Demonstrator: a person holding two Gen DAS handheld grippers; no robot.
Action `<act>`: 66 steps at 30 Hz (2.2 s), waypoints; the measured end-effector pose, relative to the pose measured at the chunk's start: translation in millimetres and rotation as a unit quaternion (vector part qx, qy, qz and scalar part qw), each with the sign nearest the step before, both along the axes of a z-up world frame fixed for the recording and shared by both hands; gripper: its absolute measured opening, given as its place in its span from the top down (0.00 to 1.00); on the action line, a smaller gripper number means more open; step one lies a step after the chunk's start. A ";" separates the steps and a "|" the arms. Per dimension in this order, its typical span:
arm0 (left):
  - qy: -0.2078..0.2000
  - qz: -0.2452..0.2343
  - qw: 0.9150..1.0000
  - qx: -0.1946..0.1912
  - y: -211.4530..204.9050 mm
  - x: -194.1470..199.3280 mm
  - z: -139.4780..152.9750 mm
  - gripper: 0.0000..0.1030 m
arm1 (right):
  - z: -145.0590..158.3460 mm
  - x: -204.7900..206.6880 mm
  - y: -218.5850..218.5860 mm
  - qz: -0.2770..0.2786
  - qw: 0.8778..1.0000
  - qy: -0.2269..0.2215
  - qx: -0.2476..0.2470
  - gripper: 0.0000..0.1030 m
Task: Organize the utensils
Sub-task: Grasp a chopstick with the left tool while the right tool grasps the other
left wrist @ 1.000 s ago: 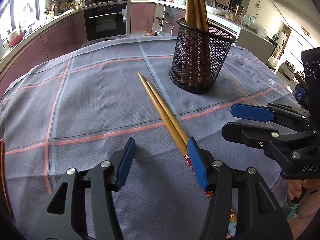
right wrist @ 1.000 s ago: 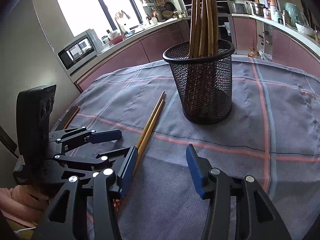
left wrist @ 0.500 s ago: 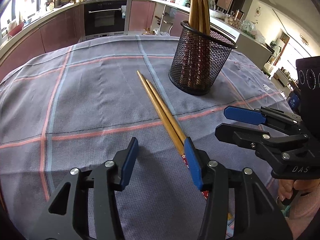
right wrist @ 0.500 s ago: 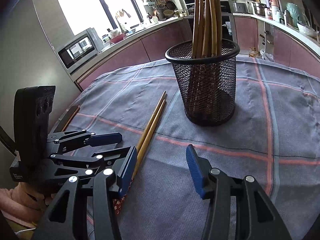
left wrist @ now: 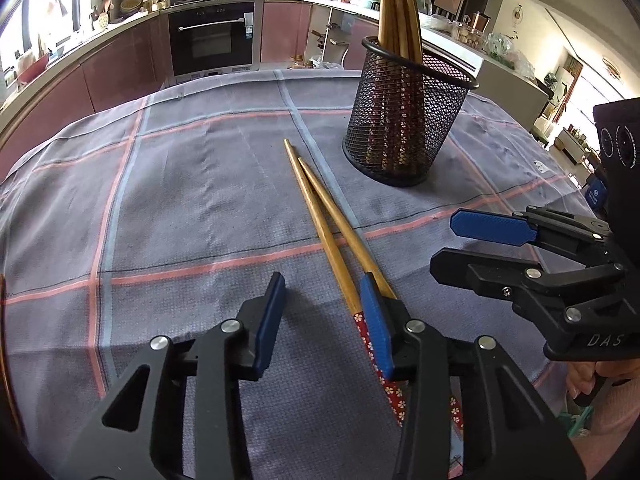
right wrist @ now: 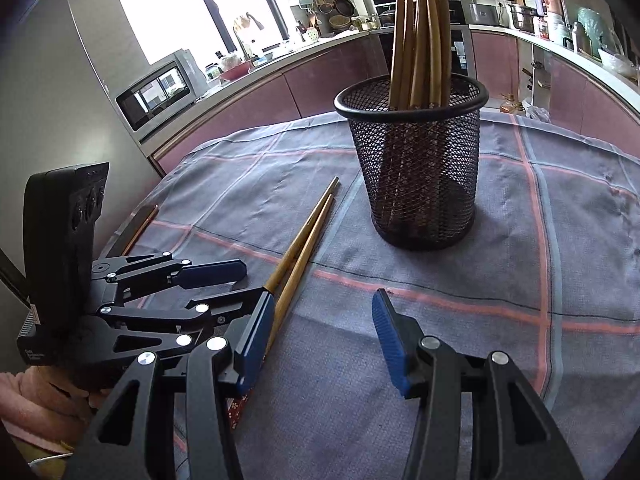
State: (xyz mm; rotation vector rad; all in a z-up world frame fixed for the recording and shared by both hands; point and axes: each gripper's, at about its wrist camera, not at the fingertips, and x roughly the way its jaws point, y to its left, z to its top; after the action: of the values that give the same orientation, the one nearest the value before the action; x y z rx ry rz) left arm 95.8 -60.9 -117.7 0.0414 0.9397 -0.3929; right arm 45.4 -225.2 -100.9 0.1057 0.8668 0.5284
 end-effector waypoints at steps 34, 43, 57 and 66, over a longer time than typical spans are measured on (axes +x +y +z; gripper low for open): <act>0.006 0.006 1.000 -0.013 5.0 9.5 2.1 0.78 | -9.7 25.6 30.8 0.014 0.997 0.022 -0.072 0.79; 0.006 0.004 1.000 -0.001 -2.2 18.9 -0.9 0.78 | -10.3 32.9 33.6 0.009 0.997 0.021 -0.076 0.81; 0.008 0.023 1.000 -0.008 -5.5 24.7 -2.9 0.91 | -14.6 40.8 25.6 -0.021 0.999 0.037 -0.025 0.90; 0.010 0.031 0.999 -0.021 -3.1 21.8 -2.4 0.93 | -12.4 38.3 13.9 -0.032 0.998 0.045 0.016 0.95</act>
State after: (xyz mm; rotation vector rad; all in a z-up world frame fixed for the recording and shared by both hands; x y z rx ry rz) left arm 117.7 -63.9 -120.1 -0.0304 0.9502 -0.3559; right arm 83.7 -211.3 -113.3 0.1866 0.9391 0.4799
